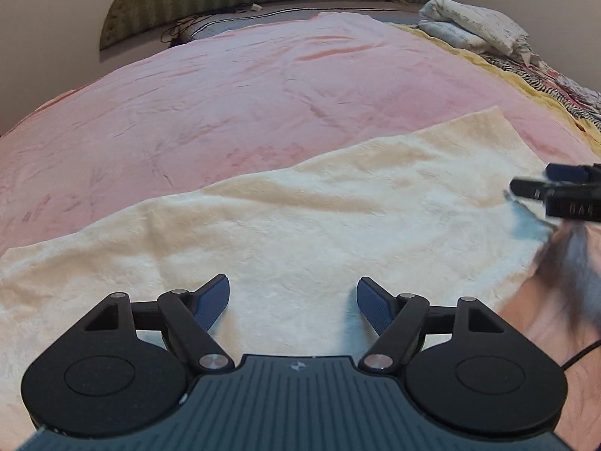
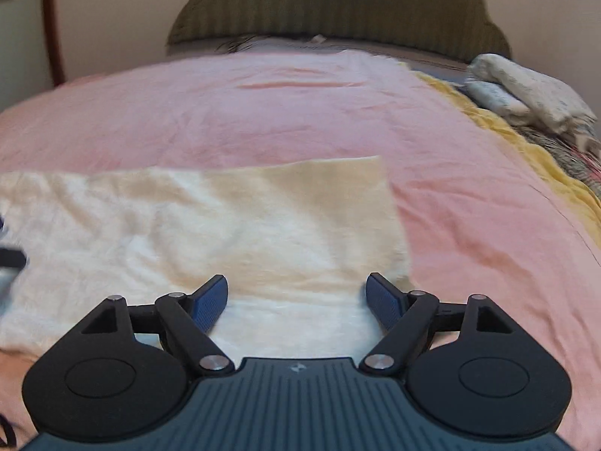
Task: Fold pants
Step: 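Grasp the pants corner with the right gripper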
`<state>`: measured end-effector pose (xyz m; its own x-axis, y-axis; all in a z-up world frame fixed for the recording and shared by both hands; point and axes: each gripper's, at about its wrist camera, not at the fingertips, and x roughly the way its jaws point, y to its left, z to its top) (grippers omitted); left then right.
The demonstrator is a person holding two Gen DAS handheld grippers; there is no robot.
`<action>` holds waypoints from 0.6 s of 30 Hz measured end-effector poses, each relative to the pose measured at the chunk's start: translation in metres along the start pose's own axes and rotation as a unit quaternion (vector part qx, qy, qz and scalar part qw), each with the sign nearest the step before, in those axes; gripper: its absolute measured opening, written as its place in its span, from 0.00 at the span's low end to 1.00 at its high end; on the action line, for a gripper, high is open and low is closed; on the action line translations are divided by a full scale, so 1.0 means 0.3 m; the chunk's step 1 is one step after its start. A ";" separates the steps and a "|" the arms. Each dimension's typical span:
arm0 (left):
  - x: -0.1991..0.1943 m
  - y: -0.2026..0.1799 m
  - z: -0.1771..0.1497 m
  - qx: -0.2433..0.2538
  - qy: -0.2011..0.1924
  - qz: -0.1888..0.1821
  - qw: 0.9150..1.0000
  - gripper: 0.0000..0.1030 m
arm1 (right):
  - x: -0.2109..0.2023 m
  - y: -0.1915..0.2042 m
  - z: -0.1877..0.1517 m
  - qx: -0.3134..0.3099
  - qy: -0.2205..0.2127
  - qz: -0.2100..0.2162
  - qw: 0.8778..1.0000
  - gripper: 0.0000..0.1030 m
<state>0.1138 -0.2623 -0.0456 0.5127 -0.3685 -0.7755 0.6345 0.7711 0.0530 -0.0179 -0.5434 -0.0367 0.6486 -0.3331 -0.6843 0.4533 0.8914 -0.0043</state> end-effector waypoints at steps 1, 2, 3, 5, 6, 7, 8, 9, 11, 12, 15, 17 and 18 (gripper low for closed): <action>-0.009 -0.014 -0.006 0.004 -0.006 -0.003 1.000 0.76 | -0.050 -0.030 -0.009 0.036 -0.031 -0.025 0.999 0.79; -0.021 -0.031 -0.013 0.013 -0.015 -0.009 1.000 0.76 | -0.101 -0.063 -0.024 0.069 -0.059 -0.037 0.995 0.79; -0.025 -0.049 -0.015 0.027 -0.021 -0.012 0.999 0.77 | -0.149 -0.101 -0.045 0.108 -0.080 -0.030 0.991 0.79; -0.014 -0.079 -0.018 0.051 -0.024 -0.007 0.998 0.79 | -0.198 -0.168 -0.091 0.184 -0.078 0.026 0.980 0.79; 0.002 -0.087 -0.019 0.056 -0.019 -0.005 0.998 0.80 | -0.197 -0.197 -0.118 0.221 -0.061 0.059 0.971 0.79; 0.022 -0.094 -0.022 0.056 -0.011 -0.004 0.998 0.80 | -0.190 -0.218 -0.144 0.254 -0.045 0.089 0.962 0.80; 0.034 -0.095 -0.027 0.046 -0.008 -0.005 0.999 0.80 | -0.182 -0.234 -0.171 0.285 -0.036 0.119 0.951 0.80; 0.037 -0.091 -0.028 0.036 -0.010 -0.007 0.999 0.81 | -0.173 -0.241 -0.191 0.309 -0.032 0.146 0.939 0.79; 0.040 -0.092 -0.024 0.033 -0.009 -0.009 0.999 0.81 | -0.145 -0.236 -0.214 0.337 -0.024 0.202 0.919 0.80; 0.041 -0.092 -0.019 0.034 -0.007 -0.009 0.999 0.81 | -0.127 -0.228 -0.217 0.344 -0.018 0.222 0.912 0.79; 0.035 -0.080 -0.011 0.022 -0.001 -0.024 0.999 0.81 | -0.085 -0.193 -0.210 0.345 -0.012 0.238 0.908 0.81; 0.030 -0.069 -0.006 0.007 0.000 -0.036 0.999 0.81 | -0.071 -0.202 -0.194 0.351 -0.027 0.231 0.907 0.79; 0.025 -0.065 -0.004 0.001 -0.002 -0.041 0.999 0.80 | -0.065 -0.212 -0.193 0.360 -0.038 0.222 0.905 0.79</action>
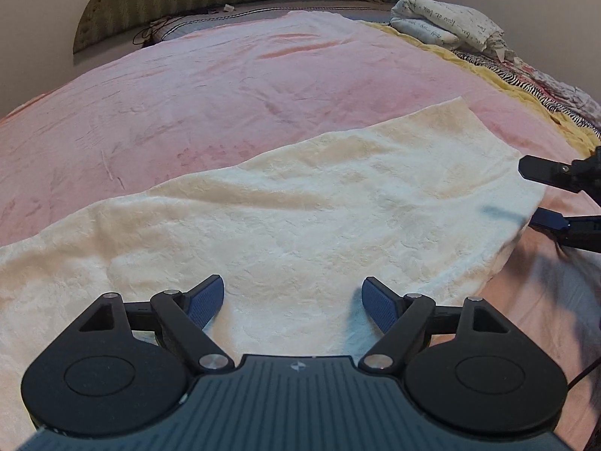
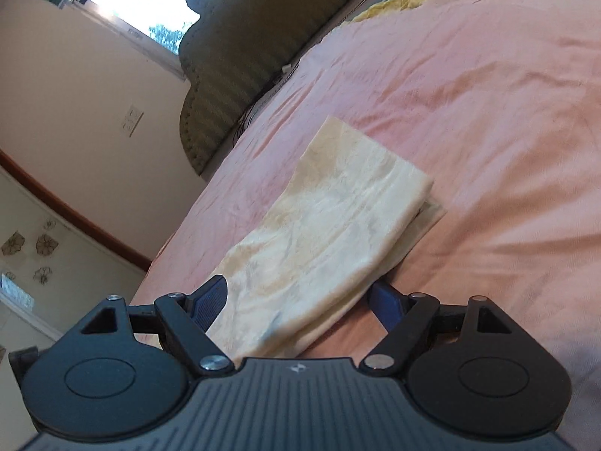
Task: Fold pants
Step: 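Grasp the pants corner with the right gripper, then grasp the pants with the left gripper while the right gripper holds the corner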
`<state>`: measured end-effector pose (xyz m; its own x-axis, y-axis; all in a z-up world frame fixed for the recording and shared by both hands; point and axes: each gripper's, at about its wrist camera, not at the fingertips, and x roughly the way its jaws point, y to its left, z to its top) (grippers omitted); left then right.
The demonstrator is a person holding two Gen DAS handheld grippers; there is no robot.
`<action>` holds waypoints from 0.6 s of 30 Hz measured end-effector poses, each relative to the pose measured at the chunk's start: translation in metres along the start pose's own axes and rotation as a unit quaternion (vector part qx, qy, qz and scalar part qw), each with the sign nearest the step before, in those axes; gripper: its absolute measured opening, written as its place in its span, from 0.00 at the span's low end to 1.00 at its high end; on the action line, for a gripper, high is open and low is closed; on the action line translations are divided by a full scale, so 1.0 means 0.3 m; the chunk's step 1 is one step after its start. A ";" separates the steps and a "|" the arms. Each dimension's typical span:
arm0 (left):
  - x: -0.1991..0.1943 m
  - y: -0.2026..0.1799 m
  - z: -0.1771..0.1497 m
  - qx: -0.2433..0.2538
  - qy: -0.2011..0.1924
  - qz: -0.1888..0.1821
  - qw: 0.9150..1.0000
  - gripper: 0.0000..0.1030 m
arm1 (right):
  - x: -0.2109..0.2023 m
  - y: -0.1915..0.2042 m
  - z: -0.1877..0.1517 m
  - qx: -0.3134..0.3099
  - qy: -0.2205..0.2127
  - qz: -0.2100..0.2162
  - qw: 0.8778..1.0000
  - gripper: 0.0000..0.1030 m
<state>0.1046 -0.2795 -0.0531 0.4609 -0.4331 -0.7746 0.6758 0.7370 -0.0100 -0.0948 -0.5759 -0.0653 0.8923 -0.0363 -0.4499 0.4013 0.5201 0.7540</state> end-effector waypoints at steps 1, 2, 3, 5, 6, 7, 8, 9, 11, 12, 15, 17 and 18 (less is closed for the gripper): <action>-0.006 0.003 0.002 -0.003 -0.003 -0.003 1.000 0.80 | -0.002 -0.019 0.009 0.008 -0.019 -0.006 1.000 0.79; -0.012 0.005 0.006 -0.005 -0.008 -0.003 1.000 0.80 | 0.000 -0.026 0.020 0.012 -0.033 -0.010 0.999 0.79; -0.019 0.006 0.010 -0.006 -0.013 -0.001 1.000 0.80 | 0.002 -0.033 0.030 0.016 -0.047 -0.018 0.999 0.79; -0.038 0.013 0.020 -0.009 -0.029 -0.001 1.000 0.80 | 0.016 -0.039 0.051 0.018 -0.064 -0.032 0.997 0.78; -0.046 0.018 0.025 -0.011 -0.038 -0.003 0.999 0.80 | 0.028 -0.038 0.060 0.015 -0.066 -0.036 0.997 0.75; -0.051 0.025 0.030 -0.015 -0.044 -0.004 0.999 0.81 | 0.040 -0.040 0.067 0.016 -0.065 -0.048 0.997 0.61; -0.055 0.032 0.036 -0.021 -0.047 -0.005 0.999 0.81 | 0.048 -0.047 0.073 0.022 -0.063 -0.059 0.996 0.40; -0.054 0.044 0.041 -0.031 -0.047 -0.009 0.998 0.81 | 0.057 -0.061 0.080 0.032 -0.062 -0.064 0.996 0.31; -0.043 0.077 0.055 -0.060 -0.035 -0.034 0.997 0.81 | 0.056 -0.092 0.084 0.058 -0.061 -0.060 0.995 0.22; -0.034 0.097 0.064 -0.079 -0.023 -0.055 0.995 0.81 | 0.052 -0.088 0.083 0.056 -0.062 -0.058 0.995 0.21; -0.003 0.168 0.087 -0.161 0.004 -0.150 0.976 0.81 | 0.040 0.029 0.070 -0.046 -0.068 -0.085 0.993 0.18; 0.015 0.213 0.092 -0.227 0.010 -0.225 0.947 0.81 | 0.042 0.169 0.036 -0.167 -0.071 -0.109 0.977 0.18; 0.022 0.234 0.090 -0.259 0.007 -0.263 0.929 0.81 | 0.045 0.234 0.012 -0.220 -0.071 -0.118 0.966 0.18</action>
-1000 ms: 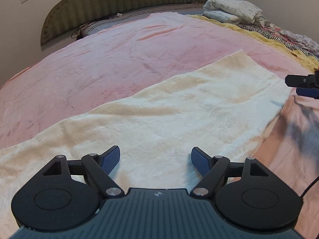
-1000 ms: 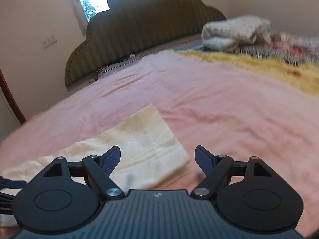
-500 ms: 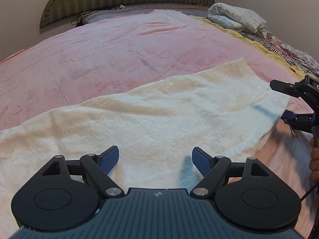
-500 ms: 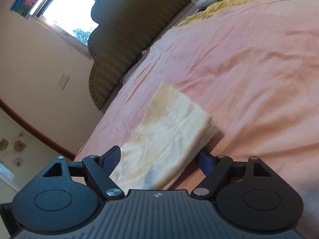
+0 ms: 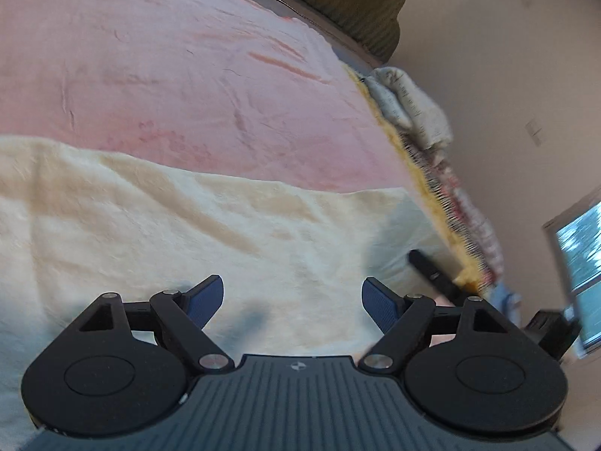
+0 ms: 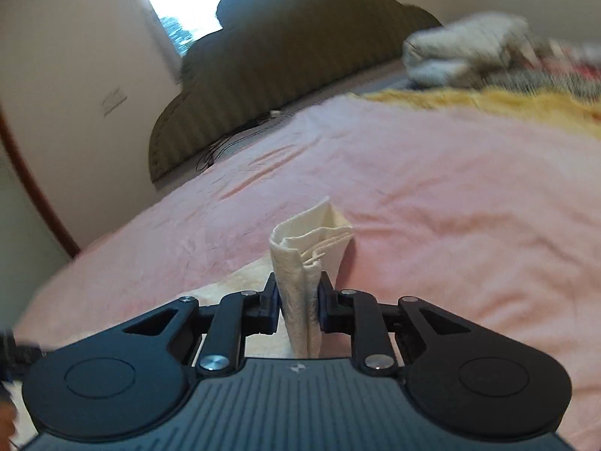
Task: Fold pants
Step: 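Grasp the pants with the left gripper while the right gripper holds the corner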
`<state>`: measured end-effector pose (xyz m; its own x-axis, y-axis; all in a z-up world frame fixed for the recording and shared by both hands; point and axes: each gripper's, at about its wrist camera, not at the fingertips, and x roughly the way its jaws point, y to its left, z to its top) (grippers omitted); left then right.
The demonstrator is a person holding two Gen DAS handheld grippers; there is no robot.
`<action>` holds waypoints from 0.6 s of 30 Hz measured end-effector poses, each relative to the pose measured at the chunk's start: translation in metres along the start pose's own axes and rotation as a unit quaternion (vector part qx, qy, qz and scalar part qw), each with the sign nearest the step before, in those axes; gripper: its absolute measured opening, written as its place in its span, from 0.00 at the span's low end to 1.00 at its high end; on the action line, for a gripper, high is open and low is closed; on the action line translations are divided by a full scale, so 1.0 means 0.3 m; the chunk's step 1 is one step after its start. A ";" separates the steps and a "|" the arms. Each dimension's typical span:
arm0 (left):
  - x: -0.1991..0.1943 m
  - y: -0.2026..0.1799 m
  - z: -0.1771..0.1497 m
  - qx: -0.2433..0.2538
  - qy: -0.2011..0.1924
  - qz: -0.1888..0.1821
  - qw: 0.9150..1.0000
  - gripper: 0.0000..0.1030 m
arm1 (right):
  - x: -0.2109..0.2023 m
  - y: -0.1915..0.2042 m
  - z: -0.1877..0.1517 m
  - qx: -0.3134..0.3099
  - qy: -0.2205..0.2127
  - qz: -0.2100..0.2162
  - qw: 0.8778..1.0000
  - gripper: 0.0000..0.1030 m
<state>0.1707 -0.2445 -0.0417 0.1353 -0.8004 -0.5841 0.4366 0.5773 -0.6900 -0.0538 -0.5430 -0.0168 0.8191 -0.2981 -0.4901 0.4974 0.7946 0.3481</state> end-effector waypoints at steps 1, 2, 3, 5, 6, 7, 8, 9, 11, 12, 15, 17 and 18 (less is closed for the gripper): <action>-0.003 0.011 0.006 -0.022 -0.003 -0.028 0.999 0.85 | -0.017 0.084 -0.002 -0.065 -0.006 -0.004 0.998 0.18; -0.004 0.018 0.010 -0.043 -0.009 -0.053 0.998 0.87 | -0.028 0.154 -0.012 -0.117 -0.011 -0.002 0.993 0.18; -0.001 0.020 0.013 -0.057 -0.014 -0.071 0.996 0.93 | -0.034 0.212 -0.025 -0.157 -0.014 0.002 0.988 0.18; 0.019 0.010 0.024 -0.072 -0.019 -0.093 0.993 0.95 | -0.046 0.323 -0.065 -0.224 -0.016 0.016 0.974 0.18; 0.031 0.005 0.029 -0.073 -0.019 -0.095 0.993 0.95 | -0.050 0.359 -0.082 -0.243 -0.016 0.025 0.970 0.18; 0.047 0.003 0.035 -0.078 -0.019 -0.092 0.993 0.95 | -0.058 0.395 -0.104 -0.262 -0.015 0.035 0.964 0.18; 0.061 0.005 0.042 -0.087 -0.019 -0.088 0.992 0.95 | -0.067 0.426 -0.126 -0.280 -0.016 0.044 0.959 0.18; 0.071 0.011 0.050 -0.098 -0.018 -0.084 0.992 0.95 | -0.079 0.453 -0.147 -0.298 -0.018 0.052 0.953 0.18; 0.075 0.028 0.064 -0.112 -0.022 -0.075 0.991 0.94 | -0.099 0.497 -0.187 -0.328 -0.015 0.071 0.942 0.18; 0.063 0.038 0.070 -0.110 -0.030 -0.058 0.992 0.90 | -0.105 0.516 -0.207 -0.341 -0.011 0.083 0.936 0.18; 0.026 0.054 0.079 -0.084 -0.026 0.023 0.996 0.38 | -0.112 0.559 -0.255 -0.365 0.007 0.109 0.925 0.18; 0.001 0.059 0.079 -0.053 -0.015 0.074 0.996 0.14 | -0.102 0.585 -0.276 -0.374 0.016 0.115 0.920 0.18; -0.019 0.063 0.073 -0.042 -0.017 0.090 0.995 0.08 | -0.099 0.597 -0.282 -0.377 0.020 0.119 0.918 0.18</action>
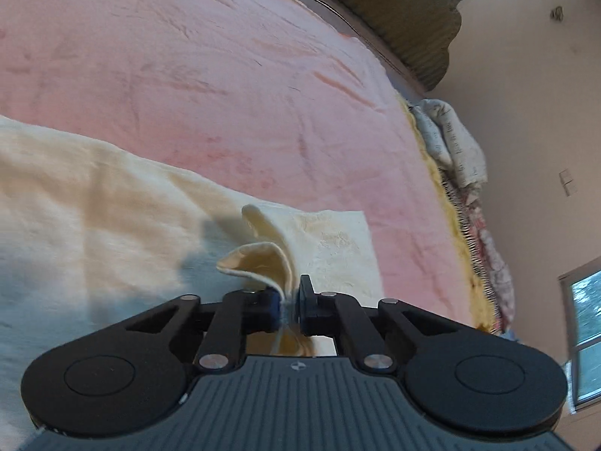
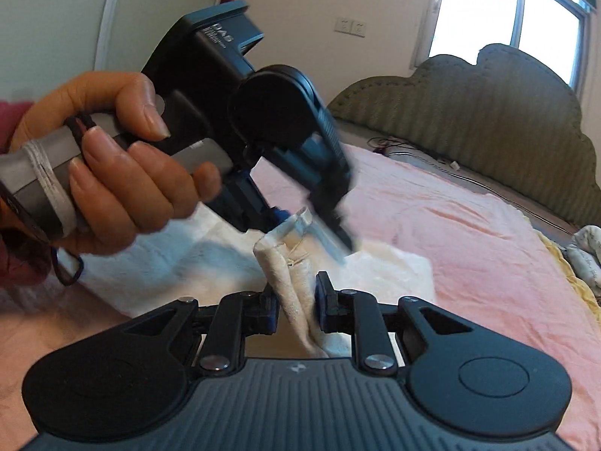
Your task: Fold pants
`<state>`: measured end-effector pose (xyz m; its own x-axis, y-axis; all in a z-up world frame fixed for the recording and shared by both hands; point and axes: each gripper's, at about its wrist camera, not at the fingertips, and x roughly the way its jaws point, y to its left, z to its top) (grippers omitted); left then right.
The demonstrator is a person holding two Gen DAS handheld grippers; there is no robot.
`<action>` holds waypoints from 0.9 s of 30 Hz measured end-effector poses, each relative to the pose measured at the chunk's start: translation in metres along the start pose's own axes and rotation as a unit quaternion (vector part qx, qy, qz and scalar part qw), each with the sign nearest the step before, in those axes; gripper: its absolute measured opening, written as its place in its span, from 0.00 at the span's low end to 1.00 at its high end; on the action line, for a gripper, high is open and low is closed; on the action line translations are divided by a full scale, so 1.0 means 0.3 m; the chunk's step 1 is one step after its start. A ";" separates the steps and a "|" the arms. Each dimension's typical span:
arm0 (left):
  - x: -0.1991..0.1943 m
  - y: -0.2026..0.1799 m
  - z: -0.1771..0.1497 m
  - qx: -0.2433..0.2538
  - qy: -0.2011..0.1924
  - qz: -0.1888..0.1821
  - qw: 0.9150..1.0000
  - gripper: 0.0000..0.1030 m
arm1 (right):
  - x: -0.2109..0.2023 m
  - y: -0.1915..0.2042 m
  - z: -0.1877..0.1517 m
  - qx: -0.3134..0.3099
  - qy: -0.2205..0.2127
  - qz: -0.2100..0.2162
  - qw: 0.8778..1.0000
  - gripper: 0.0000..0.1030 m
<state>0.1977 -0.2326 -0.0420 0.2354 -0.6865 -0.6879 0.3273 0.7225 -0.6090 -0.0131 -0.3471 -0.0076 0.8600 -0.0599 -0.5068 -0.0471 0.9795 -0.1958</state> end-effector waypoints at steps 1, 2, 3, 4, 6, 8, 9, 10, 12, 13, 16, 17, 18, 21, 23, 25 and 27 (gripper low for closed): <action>-0.021 0.006 -0.004 0.011 -0.005 0.015 1.000 0.05 | 0.003 0.012 0.008 0.001 0.000 0.015 1.000 0.18; -0.052 0.010 -0.006 0.030 -0.016 0.033 0.999 0.04 | 0.008 0.023 0.018 0.004 -0.001 0.031 1.000 0.18; -0.086 0.018 -0.008 0.049 -0.029 0.051 0.997 0.04 | 0.017 0.040 0.034 0.003 -0.003 0.046 0.999 0.18; -0.119 0.015 -0.011 0.071 -0.044 0.070 0.994 0.04 | 0.026 0.061 0.048 -0.004 -0.005 0.058 0.998 0.18; -0.195 0.022 -0.021 0.121 -0.072 0.114 0.983 0.04 | 0.047 0.117 0.076 -0.030 -0.012 0.075 0.997 0.18; -0.252 0.041 -0.032 0.148 -0.092 0.149 0.973 0.04 | 0.070 0.171 0.100 -0.052 -0.019 0.097 0.994 0.18; -0.276 0.059 -0.040 0.155 -0.100 0.165 0.969 0.04 | 0.080 0.195 0.112 -0.058 -0.022 0.108 0.992 0.18; -0.290 0.078 -0.044 0.157 -0.107 0.178 0.966 0.04 | 0.097 0.219 0.125 -0.065 -0.026 0.119 0.990 0.19; -0.315 0.126 -0.059 0.157 -0.120 0.205 0.959 0.04 | 0.127 0.264 0.142 -0.076 -0.030 0.138 0.987 0.19; -0.320 0.149 -0.063 0.154 -0.123 0.216 0.956 0.04 | 0.143 0.284 0.148 -0.083 -0.030 0.146 0.985 0.19; -0.328 0.233 -0.068 0.144 -0.122 0.225 0.956 0.13 | 0.198 0.332 0.154 -0.100 -0.027 0.166 0.981 0.19; -0.328 0.258 -0.065 0.137 -0.116 0.233 0.956 0.22 | 0.214 0.348 0.148 -0.105 -0.024 0.167 0.980 0.19; -0.332 0.275 -0.063 0.129 -0.117 0.234 0.957 0.36 | 0.228 0.360 0.141 -0.112 -0.017 0.166 0.980 0.20; -0.377 0.309 -0.061 0.105 -0.139 0.237 0.956 0.57 | 0.245 0.394 0.127 -0.121 0.006 0.159 0.980 0.31; -0.411 0.325 -0.053 0.091 -0.153 0.252 0.951 0.67 | 0.203 0.382 0.129 -0.118 0.005 0.172 0.978 0.37; -0.447 0.341 -0.047 0.074 -0.164 0.262 0.948 0.70 | 0.151 0.329 0.145 -0.081 -0.009 0.219 0.972 0.37; -0.481 0.350 -0.048 0.060 -0.168 0.277 0.944 0.70 | 0.099 0.278 0.154 -0.039 -0.030 0.247 0.968 0.37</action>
<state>0.1849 -0.0565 -0.0124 0.6718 -0.2084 -0.7108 0.1660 0.9776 -0.1298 0.0319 -0.2582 -0.0001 0.7506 0.4261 -0.5050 -0.4964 0.8681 -0.0055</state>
